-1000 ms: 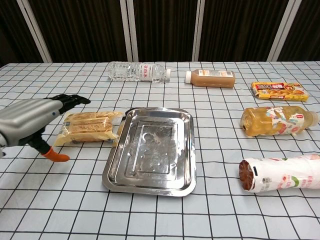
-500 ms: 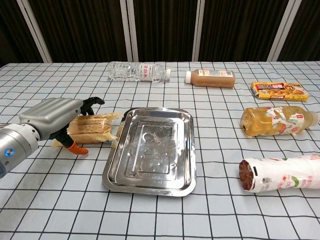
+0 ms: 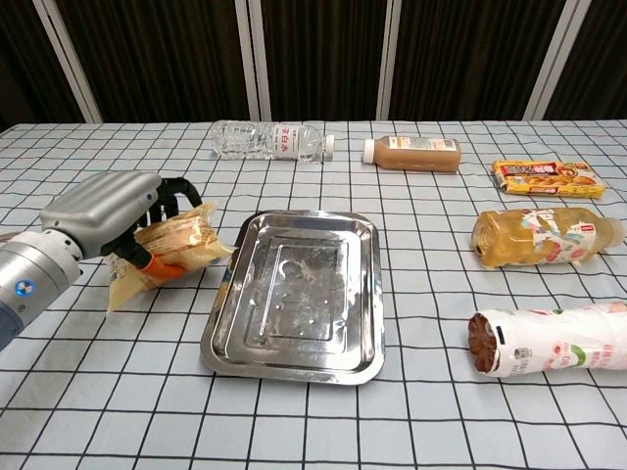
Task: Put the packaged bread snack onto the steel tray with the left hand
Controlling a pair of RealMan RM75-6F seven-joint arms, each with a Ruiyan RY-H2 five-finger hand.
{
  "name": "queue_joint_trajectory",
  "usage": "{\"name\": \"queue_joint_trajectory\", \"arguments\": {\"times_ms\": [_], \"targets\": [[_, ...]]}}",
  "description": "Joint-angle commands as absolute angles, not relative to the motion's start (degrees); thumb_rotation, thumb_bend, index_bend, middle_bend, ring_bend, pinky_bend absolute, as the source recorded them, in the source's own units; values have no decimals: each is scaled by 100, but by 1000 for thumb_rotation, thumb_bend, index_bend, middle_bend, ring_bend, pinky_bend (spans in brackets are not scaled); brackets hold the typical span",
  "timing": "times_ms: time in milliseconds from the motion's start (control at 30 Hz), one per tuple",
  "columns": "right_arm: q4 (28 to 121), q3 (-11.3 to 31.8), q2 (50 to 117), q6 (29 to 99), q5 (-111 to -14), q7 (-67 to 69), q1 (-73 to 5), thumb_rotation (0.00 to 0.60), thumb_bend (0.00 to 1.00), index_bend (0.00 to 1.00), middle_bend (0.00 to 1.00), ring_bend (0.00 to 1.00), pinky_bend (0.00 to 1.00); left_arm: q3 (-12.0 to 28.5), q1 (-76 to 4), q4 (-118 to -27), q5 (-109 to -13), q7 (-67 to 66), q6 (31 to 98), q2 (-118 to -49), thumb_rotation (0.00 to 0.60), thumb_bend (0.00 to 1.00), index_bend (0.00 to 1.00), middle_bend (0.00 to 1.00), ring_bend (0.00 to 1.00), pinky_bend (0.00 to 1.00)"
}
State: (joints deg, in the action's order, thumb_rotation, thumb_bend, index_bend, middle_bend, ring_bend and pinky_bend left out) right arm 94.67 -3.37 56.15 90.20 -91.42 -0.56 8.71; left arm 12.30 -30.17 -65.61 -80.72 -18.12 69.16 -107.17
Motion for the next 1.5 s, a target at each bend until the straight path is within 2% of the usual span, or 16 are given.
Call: {"name": "queue_joint_trajectory", "arguments": {"times_ms": [33,200,333,533,700,767,867,933,1033,1133,1200,1267,1333,1400,1500], "targets": [[9469,-334,5611,9009,-9131,-41,862,600,322,0,0,0,0,1161,-2993,-6827,-8359,-1565,7277,-10615,600,263,302,560,476,424],[9480,-326,5568,9009,-9105,69,852,600,323,0,0,0,0,1321,-3202,-7392,-8327,-1886,7182,-10526,600,262,311,560,476,424],[9459,-302,5510,8999,-9041,257,841,600,322,0,0,0,0,1655,-3544,-7637,-7926,-2299,6848,-10844,600,262,305,554,476,424],[9384,-256,5429,9008,-8961,537,828,600,323,0,0,0,0,1810,-4098,-7265,-7589,-2983,6442,-11501,600,245,256,497,444,406],[9343,-258,5419,9039,-8974,608,837,600,322,0,0,0,0,1702,-4256,-7185,-7448,-3335,6319,-11798,600,169,52,303,253,277],[9334,-263,5430,9068,-8978,604,854,600,322,0,0,0,0,1623,-4235,-7376,-7418,-3478,6322,-11728,600,156,18,246,198,221],[9337,-272,5439,9105,-8979,586,881,600,323,0,0,0,0,1483,-4113,-7957,-7259,-3718,6249,-11382,600,147,0,48,22,69],[9340,-284,5456,9118,-9000,539,890,600,322,0,0,0,0,1408,-4022,-8541,-7078,-4110,6222,-10973,600,147,0,2,0,52],[9361,-311,5495,9123,-9062,407,891,600,323,0,0,0,0,1290,-3836,-9446,-7080,-4315,6397,-10404,600,131,0,0,0,52],[9395,-351,5539,9144,-9165,235,895,600,323,0,0,0,0,860,-3379,-10662,-7375,-4271,6791,-9455,600,102,0,0,0,52],[9409,-377,5559,9199,-9241,146,918,600,323,0,0,0,0,407,-3031,-11273,-7674,-4184,7049,-8785,600,86,0,0,0,52],[9419,-409,5579,9285,-9332,87,958,600,323,0,0,0,0,-293,-2553,-11695,-8208,-3960,7438,-7979,600,71,0,0,0,51],[9421,-441,5605,9369,-9406,30,1004,600,323,0,0,0,0,-1013,-2038,-11638,-8819,-3610,7941,-7334,600,65,0,0,0,50],[9417,-466,5634,9409,-9463,-36,1029,600,322,0,0,0,0,-1499,-1593,-11343,-9167,-3217,8400,-7002,600,64,0,0,0,50],[9442,-488,5686,9438,-9544,-150,1040,600,323,0,0,0,0,-1952,-1007,-10782,-9298,-2463,8909,-6746,600,62,0,0,0,50]]}}
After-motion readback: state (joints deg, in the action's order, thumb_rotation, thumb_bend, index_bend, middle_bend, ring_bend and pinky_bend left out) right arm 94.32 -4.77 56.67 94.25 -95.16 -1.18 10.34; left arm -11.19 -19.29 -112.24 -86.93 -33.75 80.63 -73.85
